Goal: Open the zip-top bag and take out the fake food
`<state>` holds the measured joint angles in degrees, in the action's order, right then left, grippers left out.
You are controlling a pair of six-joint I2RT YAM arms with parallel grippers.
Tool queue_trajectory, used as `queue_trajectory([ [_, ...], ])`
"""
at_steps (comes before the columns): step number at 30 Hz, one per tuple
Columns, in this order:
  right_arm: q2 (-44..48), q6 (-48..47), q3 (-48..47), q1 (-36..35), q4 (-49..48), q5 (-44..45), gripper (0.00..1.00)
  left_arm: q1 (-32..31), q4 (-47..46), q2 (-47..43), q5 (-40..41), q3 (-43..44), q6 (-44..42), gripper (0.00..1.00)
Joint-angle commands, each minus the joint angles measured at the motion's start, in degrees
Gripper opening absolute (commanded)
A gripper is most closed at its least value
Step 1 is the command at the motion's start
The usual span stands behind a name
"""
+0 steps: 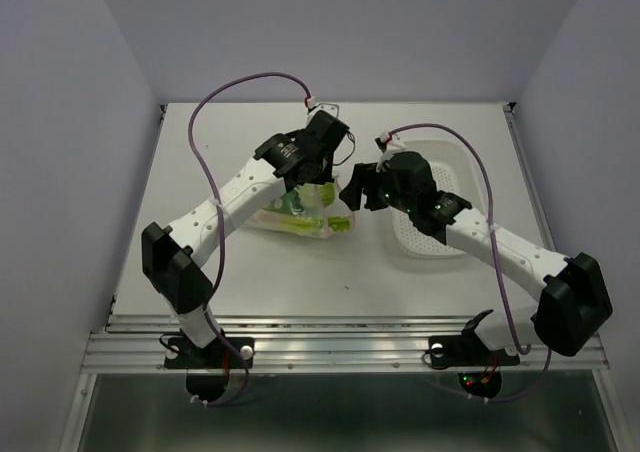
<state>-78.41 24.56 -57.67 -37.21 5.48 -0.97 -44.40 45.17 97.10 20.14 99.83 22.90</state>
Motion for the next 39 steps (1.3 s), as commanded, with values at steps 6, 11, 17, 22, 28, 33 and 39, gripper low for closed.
queue_trajectory([
  [6, 5.7, -6.4, 1.0, -0.2, -3.9, -14.1, 1.0, 0.2, -3.6, -4.6, -2.6, -2.1, 0.7, 0.0],
  [11, 3.1, -3.9, 0.7, -0.2, -6.7, -19.2, 1.0, 0.2, -3.9, -5.0, -2.9, -2.4, 0.9, 0.0],
  [17, 1.1, -0.1, 1.9, -0.2, -7.8, -19.2, 0.93, 0.1, -4.0, -5.4, -3.4, -2.8, 1.3, 0.0],
  [22, 1.1, 1.7, 4.5, -0.2, -10.7, -19.9, 0.73, 0.1, -4.7, -5.8, -4.0, -4.1, 1.5, 0.0],
  [28, 0.5, 2.5, 5.9, -0.8, -12.3, -21.8, 0.63, 0.1, -5.1, -6.1, -4.5, -4.9, 2.1, 0.0],
  [33, -0.7, 2.4, 6.2, -2.3, -12.7, -20.6, 0.62, 0.0, -5.6, -6.3, -5.6, -5.3, 2.2, 0.0],
  [39, -3.2, 1.8, 7.0, -4.2, -13.2, -17.0, 0.61, -0.3, -6.1, -6.7, -6.3, -5.6, 2.4, 0.0],
])
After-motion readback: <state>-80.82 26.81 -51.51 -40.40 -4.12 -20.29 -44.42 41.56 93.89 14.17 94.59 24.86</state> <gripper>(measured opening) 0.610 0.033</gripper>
